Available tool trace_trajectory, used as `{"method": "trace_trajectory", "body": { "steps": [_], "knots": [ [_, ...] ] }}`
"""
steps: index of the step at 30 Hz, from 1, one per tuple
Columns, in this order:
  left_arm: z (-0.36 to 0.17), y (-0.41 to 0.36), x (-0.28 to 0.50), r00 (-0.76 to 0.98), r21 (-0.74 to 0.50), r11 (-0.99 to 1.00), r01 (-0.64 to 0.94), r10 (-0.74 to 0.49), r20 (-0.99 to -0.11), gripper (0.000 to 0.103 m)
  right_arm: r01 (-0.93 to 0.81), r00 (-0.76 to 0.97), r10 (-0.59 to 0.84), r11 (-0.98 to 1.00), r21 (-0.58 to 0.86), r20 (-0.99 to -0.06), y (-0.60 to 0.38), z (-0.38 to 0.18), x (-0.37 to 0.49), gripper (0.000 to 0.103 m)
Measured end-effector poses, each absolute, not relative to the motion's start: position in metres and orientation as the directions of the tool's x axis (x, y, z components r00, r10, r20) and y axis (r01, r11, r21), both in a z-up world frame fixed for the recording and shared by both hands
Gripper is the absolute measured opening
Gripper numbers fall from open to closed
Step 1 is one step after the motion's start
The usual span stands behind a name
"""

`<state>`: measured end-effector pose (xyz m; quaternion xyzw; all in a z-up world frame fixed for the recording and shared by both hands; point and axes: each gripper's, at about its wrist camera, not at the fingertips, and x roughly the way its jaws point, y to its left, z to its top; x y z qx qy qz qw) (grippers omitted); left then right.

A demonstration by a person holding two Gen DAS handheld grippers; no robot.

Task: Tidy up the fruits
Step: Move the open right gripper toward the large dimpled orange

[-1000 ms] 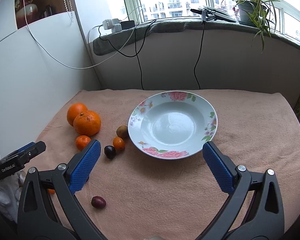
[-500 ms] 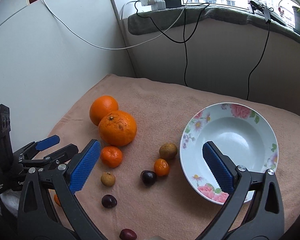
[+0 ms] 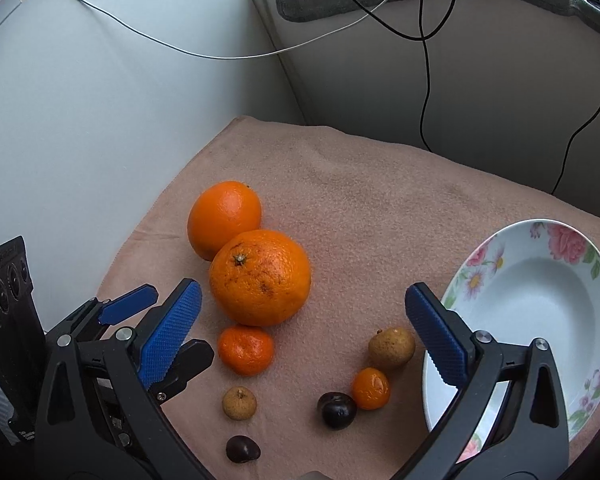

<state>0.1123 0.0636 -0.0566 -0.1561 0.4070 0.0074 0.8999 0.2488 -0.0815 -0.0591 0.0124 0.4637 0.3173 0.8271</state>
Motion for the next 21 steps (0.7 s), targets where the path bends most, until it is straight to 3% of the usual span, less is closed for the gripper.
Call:
{"method": "trace_trajectory", "body": {
  "steps": [5, 9, 17, 19, 21],
  "knots": [
    [-0.054, 0.068, 0.118, 0.678, -0.298, 0.945, -0.138, -0.129, -0.724, 0.097, -0.525, 0.335, 0.556, 0.781, 0.339, -0.761, -0.072, -0.062, 0.256, 0.103],
    [-0.055, 0.068, 0.123, 0.666, -0.291, 0.949, -0.124, -0.138, -0.733, 0.086, -0.520, 0.310, 0.558, 0.777, 0.354, -0.770, -0.068, -0.068, 0.261, 0.103],
    [-0.059, 0.067, 0.141, 0.642, -0.325, 0.940, -0.105, -0.185, -0.744, 0.086, -0.532, 0.230, 0.575, 0.750, 0.393, -0.785, -0.053, -0.082, 0.272, 0.098],
    [-0.059, 0.067, 0.145, 0.638, -0.330, 0.939, -0.101, -0.193, -0.745, 0.084, -0.532, 0.204, 0.575, 0.745, 0.403, -0.792, -0.047, -0.086, 0.277, 0.092],
    [-0.060, 0.067, 0.150, 0.631, -0.336, 0.937, -0.095, -0.204, -0.748, 0.077, -0.531, 0.171, 0.581, 0.735, 0.423, -0.796, -0.042, -0.090, 0.281, 0.090]
  ]
}}
